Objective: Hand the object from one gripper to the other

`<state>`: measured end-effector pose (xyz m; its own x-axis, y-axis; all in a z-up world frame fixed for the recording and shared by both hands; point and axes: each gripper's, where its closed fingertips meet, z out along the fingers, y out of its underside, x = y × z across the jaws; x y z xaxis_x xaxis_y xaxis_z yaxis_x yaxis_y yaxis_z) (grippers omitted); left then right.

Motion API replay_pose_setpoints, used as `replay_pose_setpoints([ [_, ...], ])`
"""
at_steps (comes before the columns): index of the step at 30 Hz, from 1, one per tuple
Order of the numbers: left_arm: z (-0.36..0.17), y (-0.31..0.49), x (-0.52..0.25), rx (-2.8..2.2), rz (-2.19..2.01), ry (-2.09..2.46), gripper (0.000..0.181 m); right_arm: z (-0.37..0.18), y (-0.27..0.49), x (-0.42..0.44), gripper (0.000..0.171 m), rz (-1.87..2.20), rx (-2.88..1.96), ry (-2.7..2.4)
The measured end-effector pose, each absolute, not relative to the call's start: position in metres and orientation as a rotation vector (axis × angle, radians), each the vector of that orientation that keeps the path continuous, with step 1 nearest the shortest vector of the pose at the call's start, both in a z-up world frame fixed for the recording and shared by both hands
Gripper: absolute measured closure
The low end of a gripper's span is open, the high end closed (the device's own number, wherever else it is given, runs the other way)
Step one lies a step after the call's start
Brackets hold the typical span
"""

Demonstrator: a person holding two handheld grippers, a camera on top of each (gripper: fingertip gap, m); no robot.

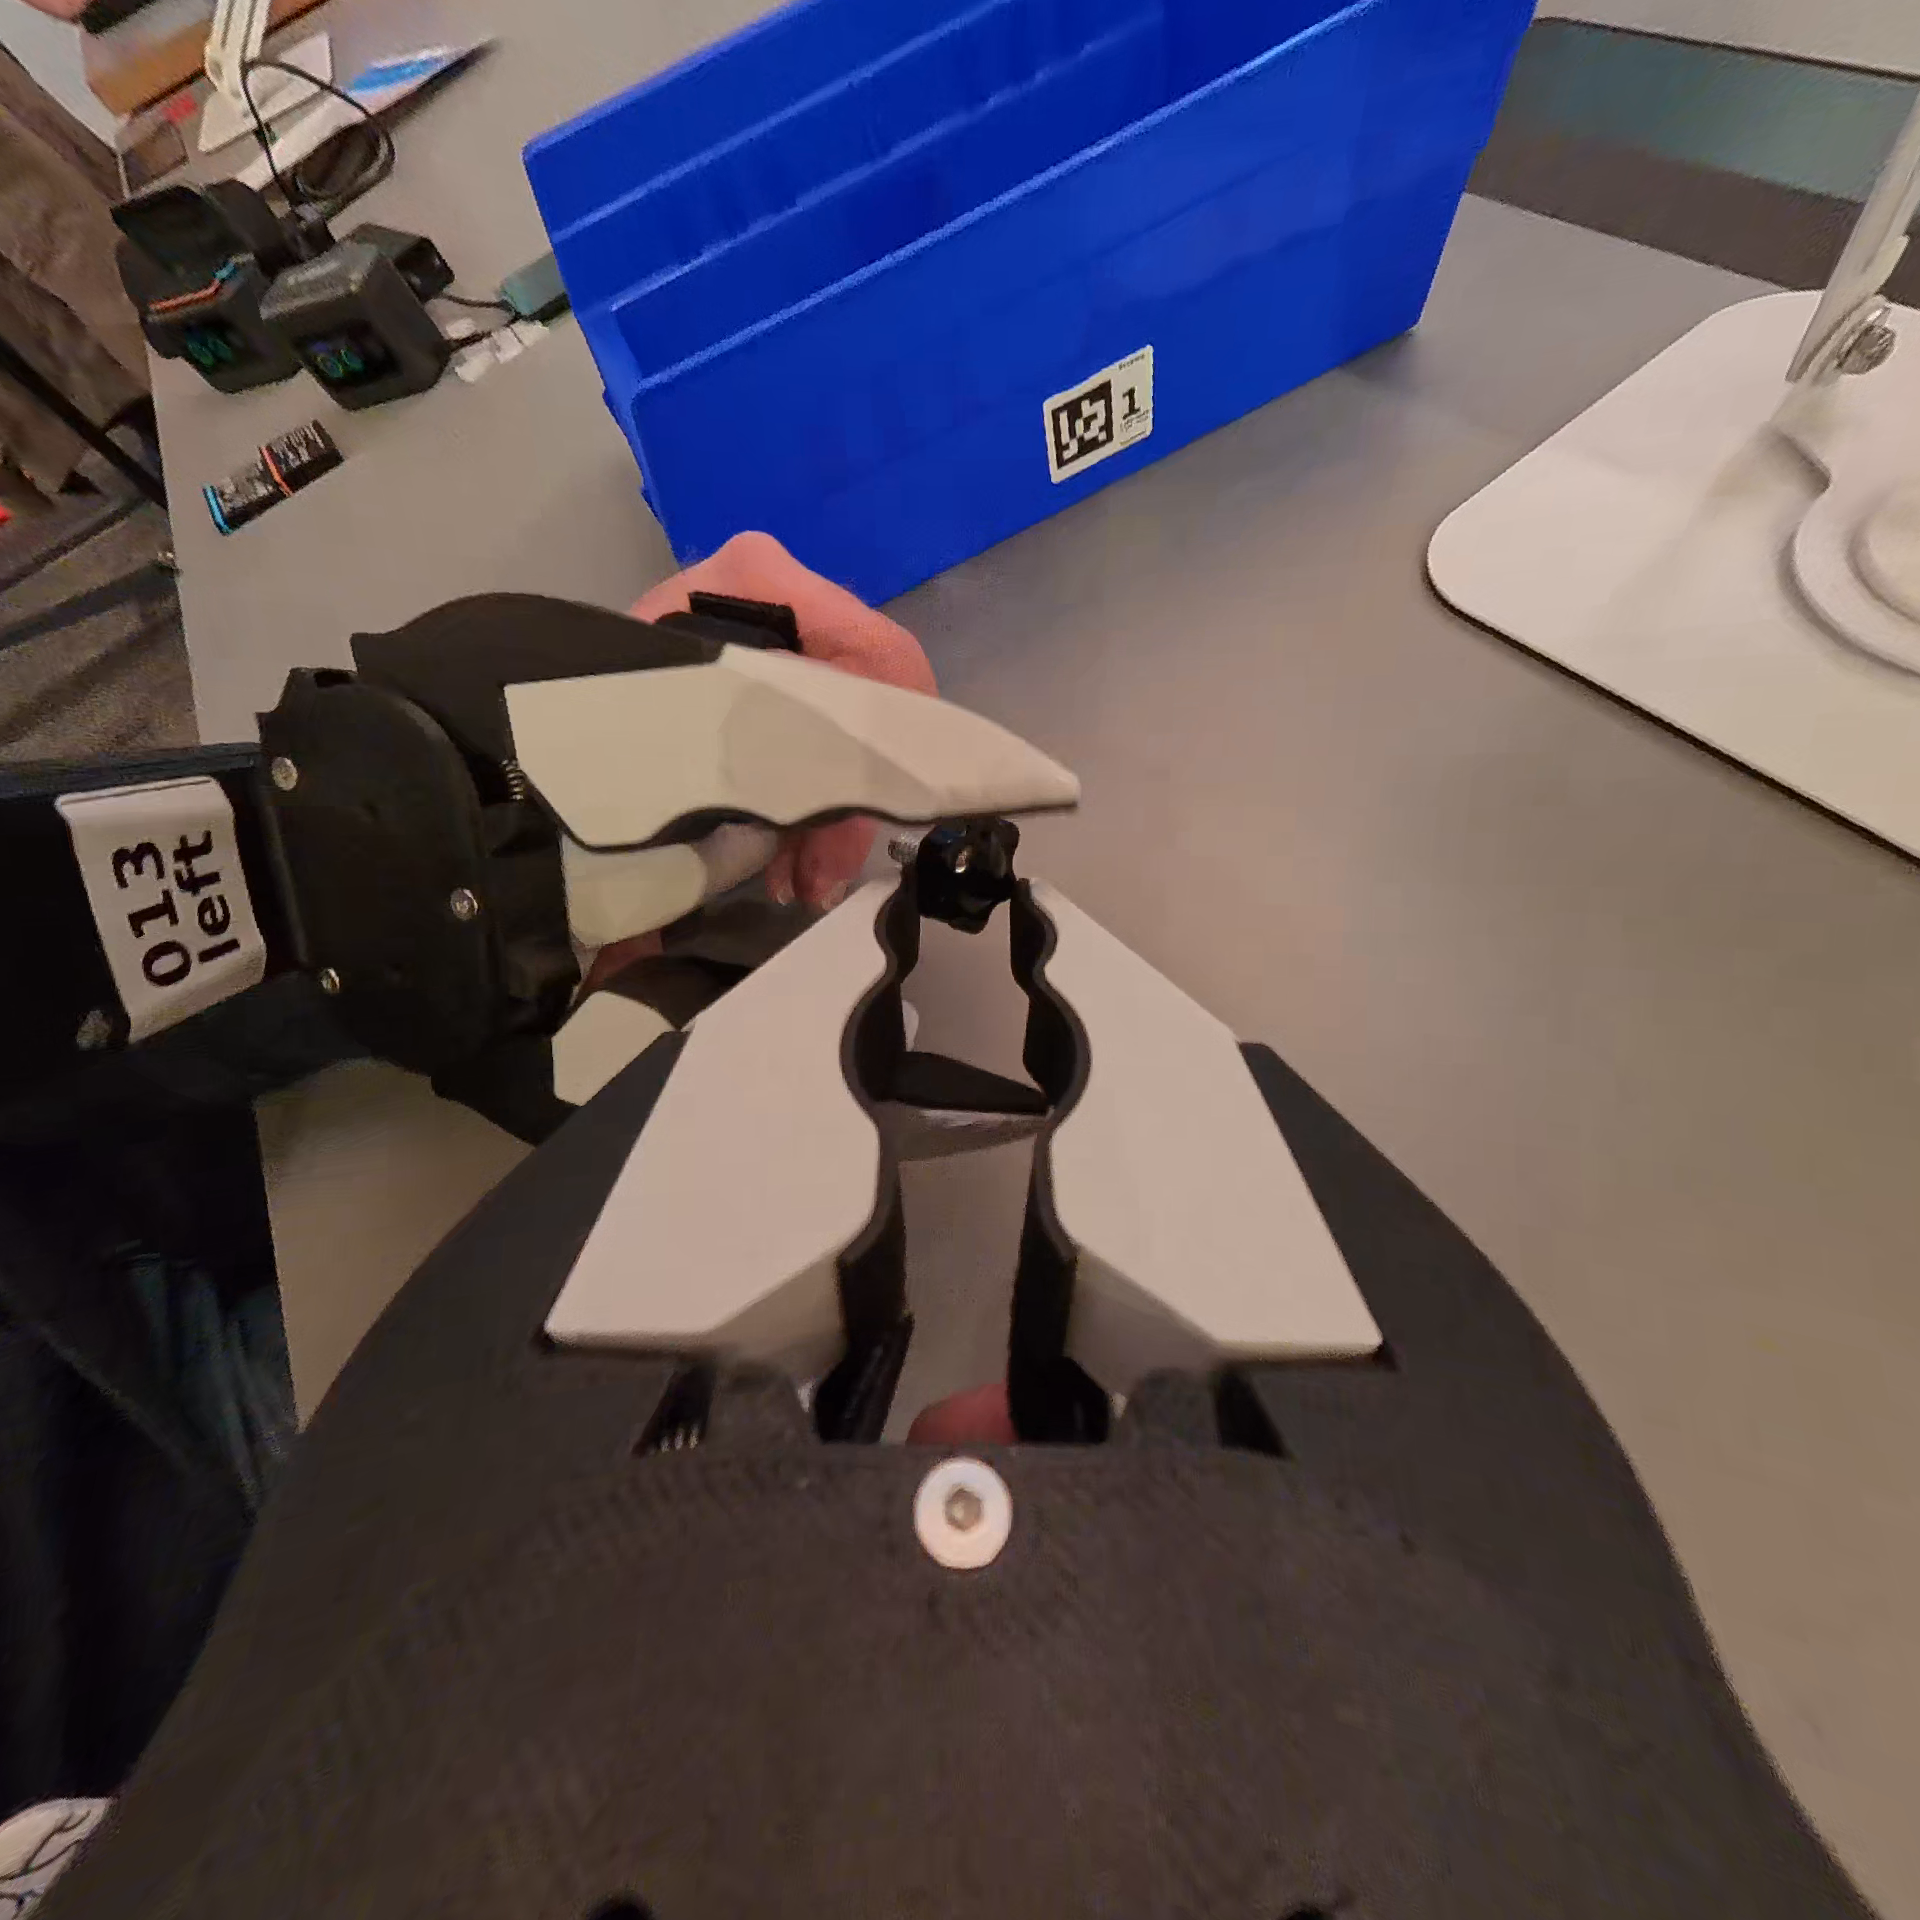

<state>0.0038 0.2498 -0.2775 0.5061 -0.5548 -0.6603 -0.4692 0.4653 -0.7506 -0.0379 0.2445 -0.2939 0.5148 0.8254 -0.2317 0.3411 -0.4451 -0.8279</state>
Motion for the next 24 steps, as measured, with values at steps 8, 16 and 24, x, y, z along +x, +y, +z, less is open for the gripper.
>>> replay_pose_setpoints([
  [8, -0.275, 0.271, 0.012, -1.130, -0.039, 1.123, 0.161, -0.291, 0.264, -0.025, 0.157, 0.751, -2.022, -0.871],
  [16, -0.273, 0.281, 0.014, -1.129, -0.037, 1.104, 0.146, -0.287, 0.269, -0.019, 0.157, 0.766, -2.024, -0.832],
  [24, -0.274, 0.283, 0.011, -1.140, -0.009, 1.106, 0.156, -0.288, 0.270, -0.023, 0.157, 0.785, -2.062, -0.799],
])
